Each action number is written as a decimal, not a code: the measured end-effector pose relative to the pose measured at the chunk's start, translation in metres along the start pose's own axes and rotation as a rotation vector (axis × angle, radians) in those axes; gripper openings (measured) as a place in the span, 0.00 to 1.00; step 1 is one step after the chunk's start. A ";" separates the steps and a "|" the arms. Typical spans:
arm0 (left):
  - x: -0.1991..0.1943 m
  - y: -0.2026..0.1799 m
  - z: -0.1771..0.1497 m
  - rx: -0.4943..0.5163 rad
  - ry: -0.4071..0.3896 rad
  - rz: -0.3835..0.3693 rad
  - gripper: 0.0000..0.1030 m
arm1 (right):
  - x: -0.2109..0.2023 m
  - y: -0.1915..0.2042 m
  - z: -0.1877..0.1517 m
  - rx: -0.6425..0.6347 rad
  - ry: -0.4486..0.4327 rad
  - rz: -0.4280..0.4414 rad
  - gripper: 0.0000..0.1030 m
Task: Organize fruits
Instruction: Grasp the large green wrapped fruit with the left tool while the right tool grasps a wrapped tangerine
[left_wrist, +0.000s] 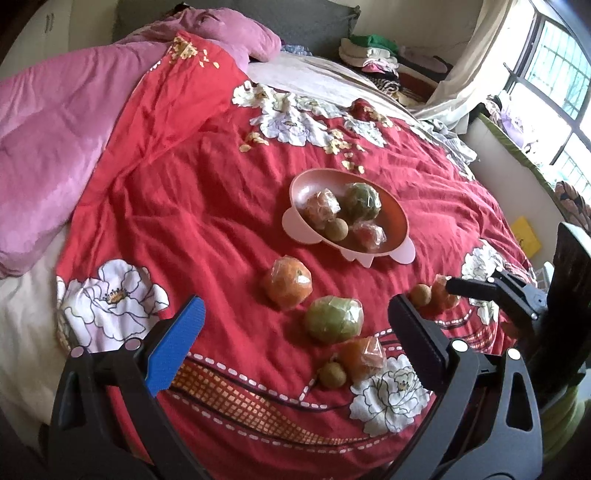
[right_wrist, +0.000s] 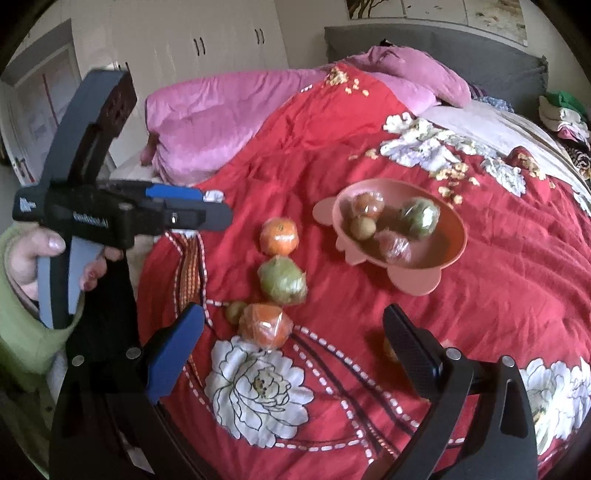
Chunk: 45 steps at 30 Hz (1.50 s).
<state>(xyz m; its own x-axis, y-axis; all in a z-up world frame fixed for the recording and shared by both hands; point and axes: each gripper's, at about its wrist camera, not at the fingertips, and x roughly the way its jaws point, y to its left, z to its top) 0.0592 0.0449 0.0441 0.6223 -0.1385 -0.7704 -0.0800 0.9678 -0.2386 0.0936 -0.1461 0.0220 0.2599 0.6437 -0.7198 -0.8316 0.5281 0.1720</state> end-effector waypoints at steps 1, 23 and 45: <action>0.001 0.000 -0.001 -0.002 0.006 0.000 0.90 | 0.003 0.002 -0.002 -0.003 0.010 -0.003 0.94; 0.032 0.006 -0.018 -0.015 0.099 -0.064 0.71 | 0.046 0.020 -0.029 -0.040 0.074 -0.060 0.61; 0.066 -0.010 -0.018 0.001 0.170 -0.162 0.52 | 0.058 0.017 -0.029 -0.009 0.074 0.049 0.38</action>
<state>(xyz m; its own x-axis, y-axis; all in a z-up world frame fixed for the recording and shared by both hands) 0.0870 0.0227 -0.0150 0.4865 -0.3250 -0.8110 0.0109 0.9304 -0.3664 0.0803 -0.1153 -0.0361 0.1817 0.6258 -0.7585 -0.8470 0.4914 0.2025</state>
